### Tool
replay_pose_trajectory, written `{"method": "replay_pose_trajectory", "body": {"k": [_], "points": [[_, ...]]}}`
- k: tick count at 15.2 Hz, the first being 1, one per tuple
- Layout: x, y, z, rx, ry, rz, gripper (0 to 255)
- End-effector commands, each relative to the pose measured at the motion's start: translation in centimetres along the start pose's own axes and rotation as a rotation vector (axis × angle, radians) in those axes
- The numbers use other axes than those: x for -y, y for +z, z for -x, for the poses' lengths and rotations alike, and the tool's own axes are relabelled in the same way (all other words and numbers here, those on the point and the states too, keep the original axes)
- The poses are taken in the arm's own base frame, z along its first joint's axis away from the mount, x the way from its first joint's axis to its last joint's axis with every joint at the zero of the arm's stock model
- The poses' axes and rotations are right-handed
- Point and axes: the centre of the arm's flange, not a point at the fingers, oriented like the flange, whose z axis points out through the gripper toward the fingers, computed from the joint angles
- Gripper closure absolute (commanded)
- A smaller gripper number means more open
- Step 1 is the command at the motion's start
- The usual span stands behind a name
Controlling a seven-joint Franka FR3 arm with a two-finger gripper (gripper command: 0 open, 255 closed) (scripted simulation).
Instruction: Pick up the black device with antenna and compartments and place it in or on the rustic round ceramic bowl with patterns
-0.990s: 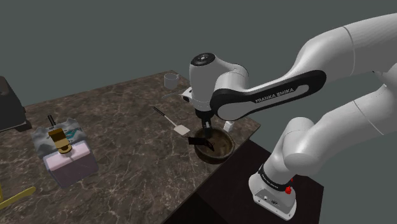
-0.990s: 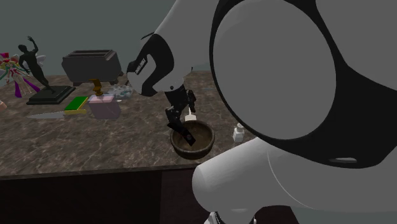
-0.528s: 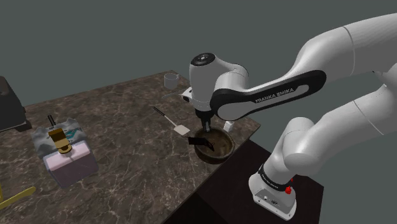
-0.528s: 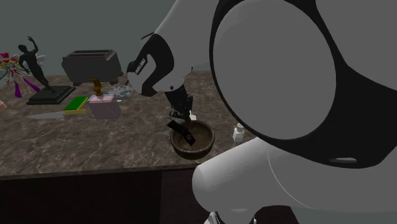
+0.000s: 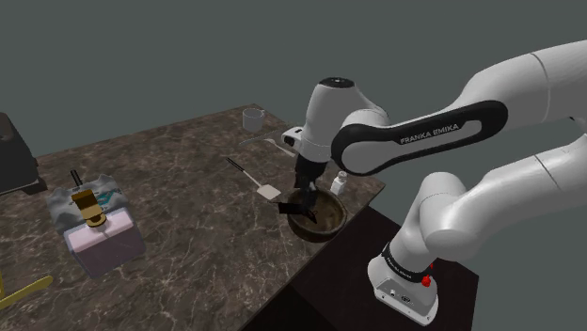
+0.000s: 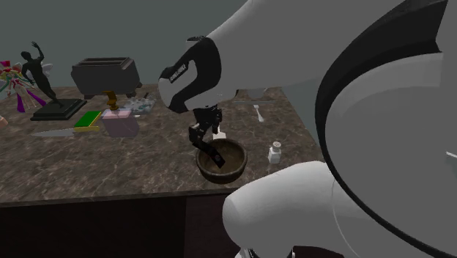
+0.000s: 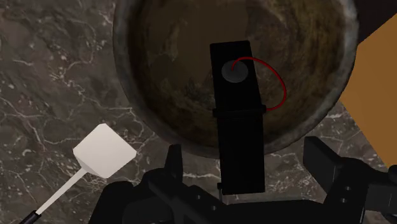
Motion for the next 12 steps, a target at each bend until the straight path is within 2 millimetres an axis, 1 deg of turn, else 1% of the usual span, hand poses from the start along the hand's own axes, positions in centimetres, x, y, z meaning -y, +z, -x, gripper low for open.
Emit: {"method": "replay_pose_trajectory", "body": {"k": [1,7,12], "points": [[0.0,0.8,0.3,-0.056,0.002,-0.022,0],[0.1,3.7,0.1,-0.056,0.002,-0.022,0],[0.1,3.7,0.1,-0.056,0.002,-0.022,0]]}}
